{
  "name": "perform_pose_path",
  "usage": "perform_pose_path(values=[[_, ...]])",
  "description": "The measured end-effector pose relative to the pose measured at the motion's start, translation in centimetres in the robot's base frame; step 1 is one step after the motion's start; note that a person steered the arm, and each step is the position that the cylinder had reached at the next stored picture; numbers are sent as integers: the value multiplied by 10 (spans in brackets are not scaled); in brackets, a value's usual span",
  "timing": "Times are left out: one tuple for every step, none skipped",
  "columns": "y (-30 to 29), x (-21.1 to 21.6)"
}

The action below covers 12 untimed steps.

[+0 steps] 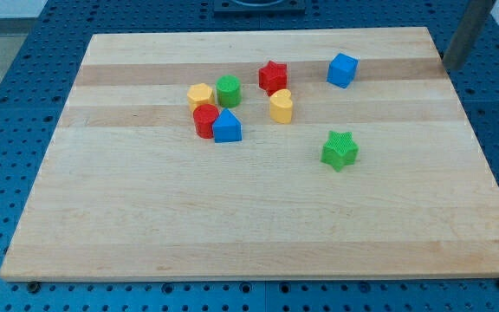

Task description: Push blue cube into yellow heart

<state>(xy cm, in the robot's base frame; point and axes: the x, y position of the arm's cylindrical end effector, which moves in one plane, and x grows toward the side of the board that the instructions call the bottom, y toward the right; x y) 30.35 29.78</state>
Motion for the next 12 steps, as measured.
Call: perform_pose_path(values=[[-28, 22], [-64, 37], [-105, 65], [-124, 86], [-160, 92], [-193, 92], [-221, 88], [-256, 78], [-266, 76], [-263, 76], [-177, 28], [-78, -22]])
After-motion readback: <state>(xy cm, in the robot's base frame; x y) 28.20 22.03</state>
